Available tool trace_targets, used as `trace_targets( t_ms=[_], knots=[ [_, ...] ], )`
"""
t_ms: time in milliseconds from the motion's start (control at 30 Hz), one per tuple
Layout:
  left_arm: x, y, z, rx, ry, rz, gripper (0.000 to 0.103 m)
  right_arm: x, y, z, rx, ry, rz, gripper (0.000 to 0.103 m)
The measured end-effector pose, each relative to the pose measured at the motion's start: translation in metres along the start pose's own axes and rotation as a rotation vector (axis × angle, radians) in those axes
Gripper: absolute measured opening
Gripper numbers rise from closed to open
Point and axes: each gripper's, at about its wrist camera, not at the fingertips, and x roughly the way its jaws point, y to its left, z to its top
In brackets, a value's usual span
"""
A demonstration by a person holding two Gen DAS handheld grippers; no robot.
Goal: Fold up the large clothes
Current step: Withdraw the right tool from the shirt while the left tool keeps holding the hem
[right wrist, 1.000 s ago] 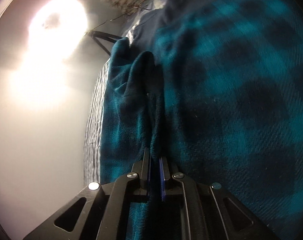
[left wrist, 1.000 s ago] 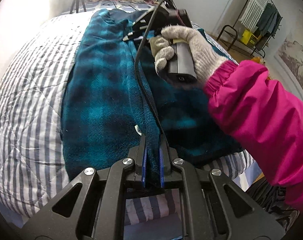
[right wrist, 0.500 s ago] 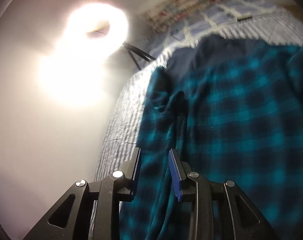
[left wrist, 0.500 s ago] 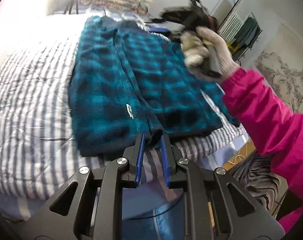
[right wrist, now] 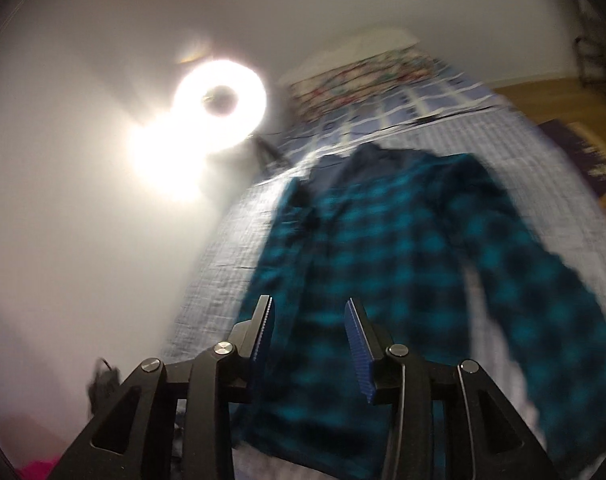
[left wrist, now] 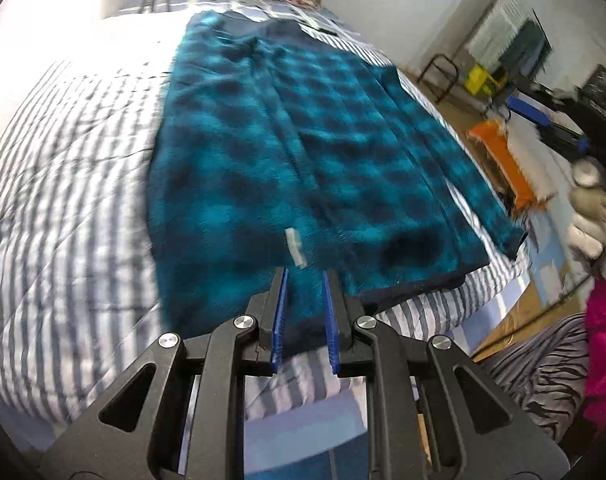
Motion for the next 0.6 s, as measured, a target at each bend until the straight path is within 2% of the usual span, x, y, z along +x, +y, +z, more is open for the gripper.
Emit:
trace_targets(
  t_ms=[67,267,367,500,600],
  knots=[
    [0.013,-0.007,0.003,0.016,0.015,0.003,0.015,-0.015,-0.022,-0.011,0.032,-0.015,-0.066,0.041],
    [0.066,-0.012,-0.009,0.061,0.140,0.069,0.015,-0.041,-0.086,-0.020,0.111,-0.032,-0.164,0.044],
    [0.063,-0.016,-0.008,0.078,0.134,0.077,0.015,-0.052,-0.116,-0.025,0.137,-0.040,-0.205,0.063],
    [0.034,-0.022,0.001,0.027,0.080,-0.006,0.015,-0.065,-0.163,-0.038,0.216,-0.033,-0.252,0.063],
    [0.016,-0.030,0.011,0.036,0.019,-0.044,0.015,-0.076,-0.196,-0.051,0.296,-0.028,-0.255,0.063]
  ],
)
